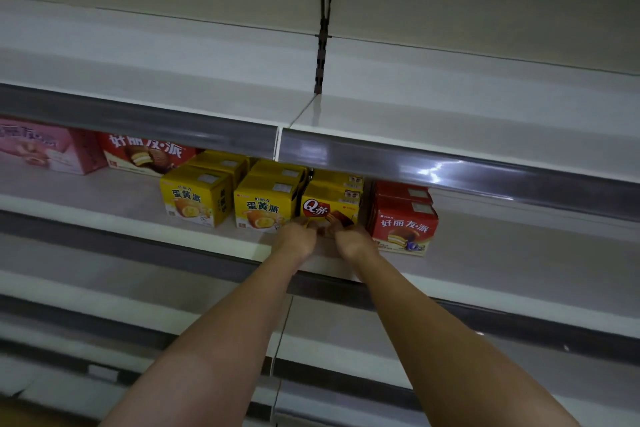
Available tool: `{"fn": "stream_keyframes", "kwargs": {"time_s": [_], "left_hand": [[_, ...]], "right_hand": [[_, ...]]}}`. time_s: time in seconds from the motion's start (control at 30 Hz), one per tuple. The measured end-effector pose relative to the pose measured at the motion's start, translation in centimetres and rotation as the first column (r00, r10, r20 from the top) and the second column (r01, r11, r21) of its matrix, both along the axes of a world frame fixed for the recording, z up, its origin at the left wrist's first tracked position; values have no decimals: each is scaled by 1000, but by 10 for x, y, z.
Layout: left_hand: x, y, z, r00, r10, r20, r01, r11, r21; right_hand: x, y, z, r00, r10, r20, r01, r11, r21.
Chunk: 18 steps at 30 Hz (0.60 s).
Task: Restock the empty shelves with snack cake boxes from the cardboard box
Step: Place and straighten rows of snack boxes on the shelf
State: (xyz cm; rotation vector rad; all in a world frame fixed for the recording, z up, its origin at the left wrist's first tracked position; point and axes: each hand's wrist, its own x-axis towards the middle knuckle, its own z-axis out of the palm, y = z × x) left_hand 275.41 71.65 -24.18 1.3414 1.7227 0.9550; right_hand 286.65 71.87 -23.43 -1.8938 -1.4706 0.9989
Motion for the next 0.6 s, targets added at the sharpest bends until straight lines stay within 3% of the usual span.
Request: {"fn": "stream_keyframes", "kwargs": {"time_s": [0.23,0.43,0.6], "left_hand": [[-2,-36,15,970,185,-157,-181,983,40],[-3,-103,20,899,374,-228,-377,926,31],[-24,-176,-5,822,516,-240,-538,843,-30]], "right_hand": [[18,-14,11,955,278,105,-280,960,6],[21,-44,23,821,527,220,-553,829,80],[-2,-77,15,723,668,177,-687,723,78]]}}
